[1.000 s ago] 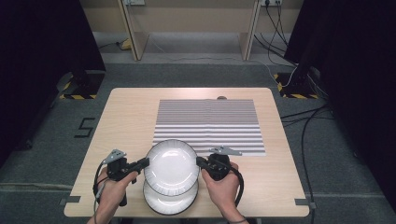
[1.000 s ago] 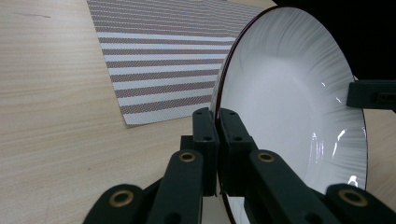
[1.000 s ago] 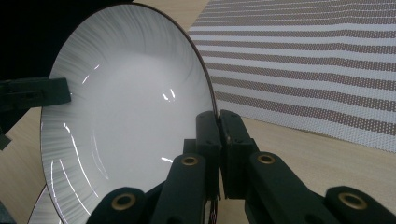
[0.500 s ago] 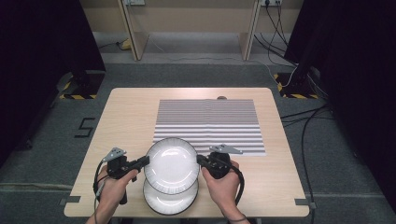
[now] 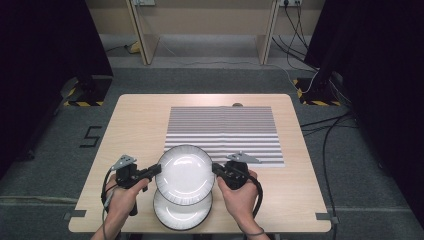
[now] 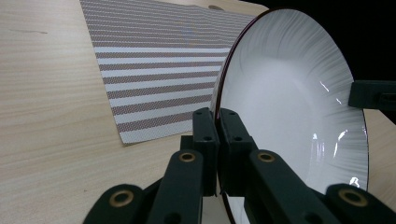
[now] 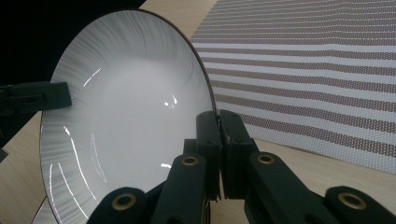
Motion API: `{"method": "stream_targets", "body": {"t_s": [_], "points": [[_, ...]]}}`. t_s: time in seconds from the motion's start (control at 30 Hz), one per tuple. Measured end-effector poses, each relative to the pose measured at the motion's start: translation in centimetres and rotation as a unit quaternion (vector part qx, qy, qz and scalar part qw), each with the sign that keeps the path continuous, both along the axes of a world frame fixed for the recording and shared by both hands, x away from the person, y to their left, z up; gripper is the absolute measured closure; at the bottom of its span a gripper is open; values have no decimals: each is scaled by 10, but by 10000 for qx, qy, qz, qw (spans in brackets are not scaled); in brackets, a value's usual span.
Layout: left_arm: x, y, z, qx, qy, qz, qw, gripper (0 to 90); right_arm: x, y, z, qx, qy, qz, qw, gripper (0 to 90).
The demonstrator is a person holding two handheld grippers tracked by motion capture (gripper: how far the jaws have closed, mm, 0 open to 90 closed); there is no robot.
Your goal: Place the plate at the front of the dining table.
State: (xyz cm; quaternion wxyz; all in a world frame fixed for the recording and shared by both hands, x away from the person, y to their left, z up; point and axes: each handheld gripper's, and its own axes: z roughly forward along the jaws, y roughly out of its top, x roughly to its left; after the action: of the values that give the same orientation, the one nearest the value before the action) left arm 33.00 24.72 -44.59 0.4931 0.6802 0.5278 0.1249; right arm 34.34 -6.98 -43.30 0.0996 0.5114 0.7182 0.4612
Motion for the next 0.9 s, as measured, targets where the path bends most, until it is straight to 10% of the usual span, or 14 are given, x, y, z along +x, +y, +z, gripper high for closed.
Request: {"method": "stream_targets", "body": {"t_s": [0.9], "points": [[7,-4,8,-1,-63,13,10000,860,5,-3,6,14,-96,-73,9999,881]]}}
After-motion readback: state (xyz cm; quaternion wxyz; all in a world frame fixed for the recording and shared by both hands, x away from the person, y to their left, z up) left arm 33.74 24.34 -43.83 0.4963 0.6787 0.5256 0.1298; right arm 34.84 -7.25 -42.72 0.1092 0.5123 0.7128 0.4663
